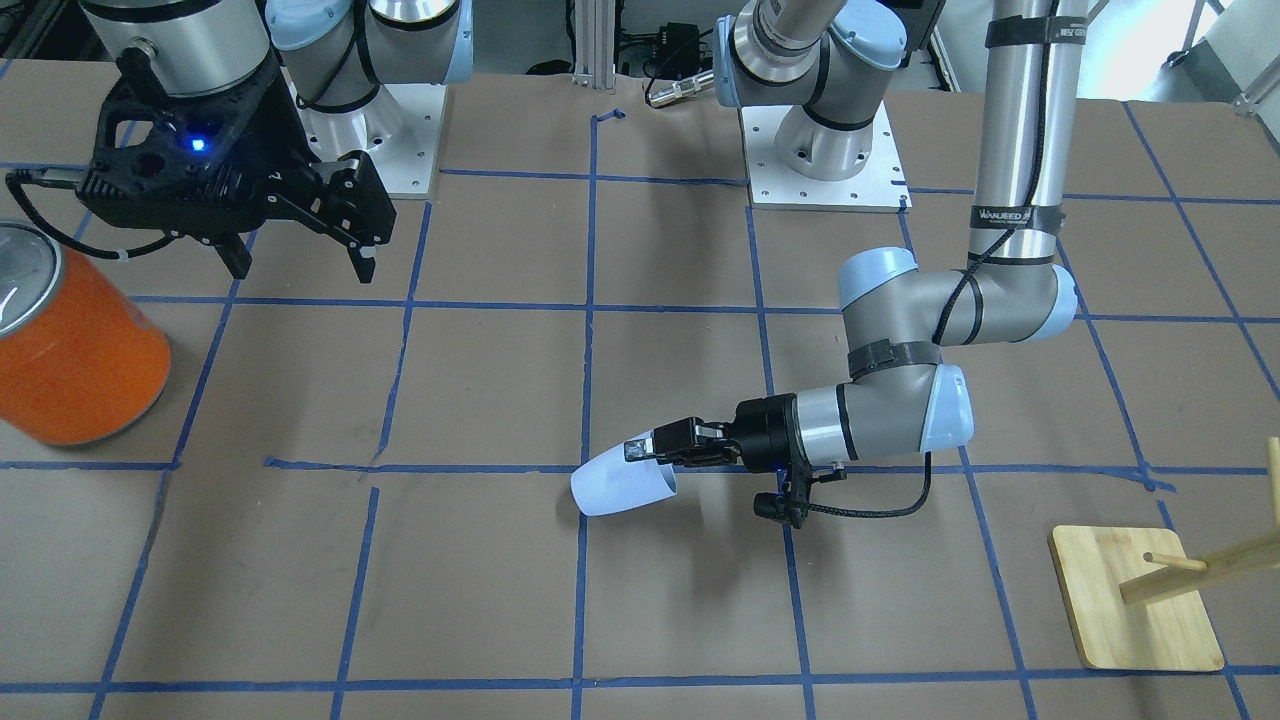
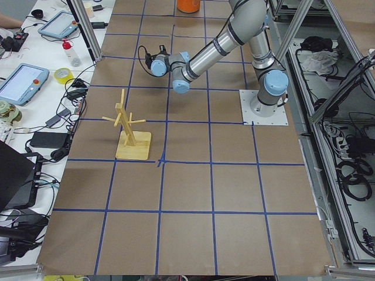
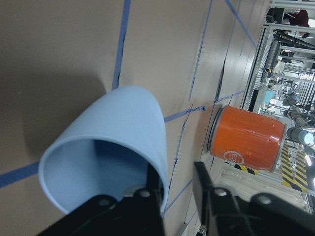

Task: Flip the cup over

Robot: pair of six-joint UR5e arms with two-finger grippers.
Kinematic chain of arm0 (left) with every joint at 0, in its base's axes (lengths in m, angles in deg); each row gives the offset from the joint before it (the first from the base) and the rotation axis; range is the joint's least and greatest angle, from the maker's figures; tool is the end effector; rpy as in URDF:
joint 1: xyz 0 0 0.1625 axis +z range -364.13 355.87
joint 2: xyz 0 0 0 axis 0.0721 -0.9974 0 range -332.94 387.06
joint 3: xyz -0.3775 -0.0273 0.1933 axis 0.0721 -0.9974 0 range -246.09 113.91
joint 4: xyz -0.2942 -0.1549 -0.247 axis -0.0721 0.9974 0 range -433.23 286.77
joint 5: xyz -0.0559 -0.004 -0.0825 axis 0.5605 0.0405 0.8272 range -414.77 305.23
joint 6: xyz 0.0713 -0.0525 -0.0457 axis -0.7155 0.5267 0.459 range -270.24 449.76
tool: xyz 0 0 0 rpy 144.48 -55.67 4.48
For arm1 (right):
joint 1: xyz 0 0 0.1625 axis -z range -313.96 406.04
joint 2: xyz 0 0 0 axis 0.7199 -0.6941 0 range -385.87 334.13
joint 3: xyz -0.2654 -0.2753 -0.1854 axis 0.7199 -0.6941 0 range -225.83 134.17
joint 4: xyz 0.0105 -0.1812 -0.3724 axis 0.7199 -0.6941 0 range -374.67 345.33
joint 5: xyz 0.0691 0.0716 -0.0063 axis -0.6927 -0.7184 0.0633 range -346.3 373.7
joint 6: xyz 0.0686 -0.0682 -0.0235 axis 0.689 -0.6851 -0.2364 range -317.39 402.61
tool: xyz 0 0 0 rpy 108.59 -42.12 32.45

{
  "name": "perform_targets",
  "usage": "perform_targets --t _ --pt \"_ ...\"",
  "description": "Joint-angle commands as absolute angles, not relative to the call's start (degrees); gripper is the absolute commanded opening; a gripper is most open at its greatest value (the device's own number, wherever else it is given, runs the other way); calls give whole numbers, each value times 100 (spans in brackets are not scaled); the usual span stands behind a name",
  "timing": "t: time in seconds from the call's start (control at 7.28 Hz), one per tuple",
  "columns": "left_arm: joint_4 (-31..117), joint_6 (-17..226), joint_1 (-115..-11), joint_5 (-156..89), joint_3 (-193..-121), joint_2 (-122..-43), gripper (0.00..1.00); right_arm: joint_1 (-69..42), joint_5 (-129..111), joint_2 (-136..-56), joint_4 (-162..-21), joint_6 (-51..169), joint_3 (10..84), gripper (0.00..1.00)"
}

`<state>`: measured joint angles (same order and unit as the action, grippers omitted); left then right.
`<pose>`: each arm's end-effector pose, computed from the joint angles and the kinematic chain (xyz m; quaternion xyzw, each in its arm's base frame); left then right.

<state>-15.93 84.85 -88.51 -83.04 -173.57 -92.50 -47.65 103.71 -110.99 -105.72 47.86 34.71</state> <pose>-0.1649 -0.5808 0.1748 0.0693 -0.8513 -0.0599 0.5167 0.1676 -0.5264 0.5280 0.0135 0.9987 -0.0490 0.0038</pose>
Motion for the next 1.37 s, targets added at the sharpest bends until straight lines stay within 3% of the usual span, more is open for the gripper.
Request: perform_targets --t 0.0,0.41,0.82,1.24 --pt "-1601 8493 -8842 -8263 -17350 -9160 0 -4765 10370 -11086 -10643 4788 3494 100" --pt "-1645 9526 -8798 -8951 -16949 -8599 0 -4765 10370 -11086 -10643 4788 3503 100" --pt "-1197 9618 -8807 -11971 -16340 -8159 0 -4765 10362 -11095 -10643 4797 3529 100" --pt "-812 8262 -8833 -13926 -15876 -8349 0 -4765 10362 -11095 -10643 4806 3529 100"
